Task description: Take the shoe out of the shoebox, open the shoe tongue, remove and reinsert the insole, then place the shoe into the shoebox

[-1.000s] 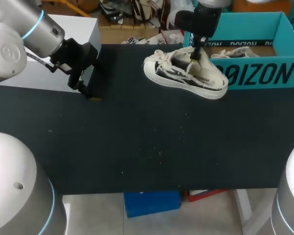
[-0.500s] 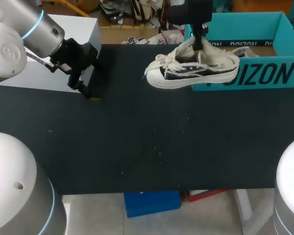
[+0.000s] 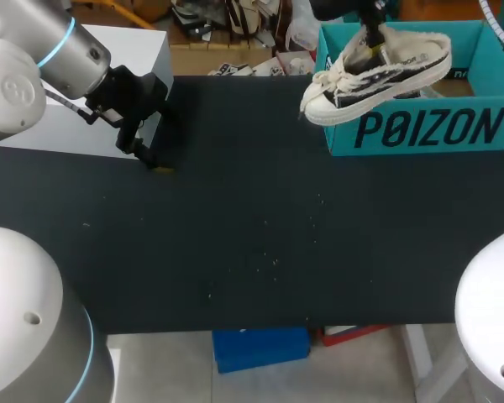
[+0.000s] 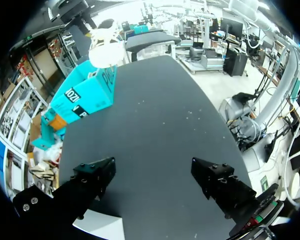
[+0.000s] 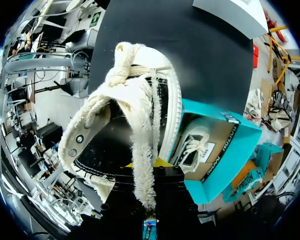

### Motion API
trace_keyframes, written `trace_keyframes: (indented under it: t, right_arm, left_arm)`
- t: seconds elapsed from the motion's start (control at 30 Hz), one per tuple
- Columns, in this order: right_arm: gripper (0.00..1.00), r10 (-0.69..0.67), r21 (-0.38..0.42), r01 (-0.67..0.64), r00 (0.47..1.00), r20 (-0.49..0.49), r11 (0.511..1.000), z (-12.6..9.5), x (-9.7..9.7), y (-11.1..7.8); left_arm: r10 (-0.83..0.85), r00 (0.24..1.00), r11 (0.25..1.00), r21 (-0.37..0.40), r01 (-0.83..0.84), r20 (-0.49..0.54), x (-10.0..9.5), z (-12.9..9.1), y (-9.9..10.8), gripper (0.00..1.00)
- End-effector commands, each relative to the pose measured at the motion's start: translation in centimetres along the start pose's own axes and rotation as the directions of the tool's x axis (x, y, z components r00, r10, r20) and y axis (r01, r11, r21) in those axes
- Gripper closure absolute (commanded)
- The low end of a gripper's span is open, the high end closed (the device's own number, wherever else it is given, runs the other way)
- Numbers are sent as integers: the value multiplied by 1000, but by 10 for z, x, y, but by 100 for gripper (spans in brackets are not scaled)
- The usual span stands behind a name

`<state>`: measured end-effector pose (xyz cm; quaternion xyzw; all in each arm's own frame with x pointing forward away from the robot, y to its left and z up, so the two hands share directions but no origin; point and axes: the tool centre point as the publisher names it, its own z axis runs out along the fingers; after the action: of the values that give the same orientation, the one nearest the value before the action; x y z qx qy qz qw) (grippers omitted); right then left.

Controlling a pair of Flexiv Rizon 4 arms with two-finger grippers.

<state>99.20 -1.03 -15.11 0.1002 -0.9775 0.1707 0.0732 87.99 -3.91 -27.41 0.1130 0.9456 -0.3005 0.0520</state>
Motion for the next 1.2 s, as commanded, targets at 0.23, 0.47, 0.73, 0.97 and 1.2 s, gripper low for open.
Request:
trace_keyframes:
  t: [0.23, 0.47, 0.73, 0.97, 1.2]
  right_arm:
    - [100, 7, -77, -8, 1000, -6, 997, 13, -70, -55]
    - [100, 9, -81, -9, 1000, -1, 997, 21, -108, -87]
    - [100, 54, -105, -54, 999, -6, 993, 35, -146, -118]
    - [100, 103, -150, -103, 995, -7, 983, 50, -182, -140]
    - [100, 120, -189, -124, 992, -33, 974, 74, -216, -152]
  left_arm:
    - [1, 1000, 1000, -3, -1, -1, 0, 0, 0, 0]
    - [1, 1000, 1000, -3, -1, -1, 0, 0, 0, 0]
    - [1, 1000, 1000, -3, -1, -1, 0, 0, 0, 0]
    - [1, 1000, 1000, -3, -1, -1, 0, 0, 0, 0]
    - [1, 1000, 1000, -3, -1, -1, 0, 0, 0, 0]
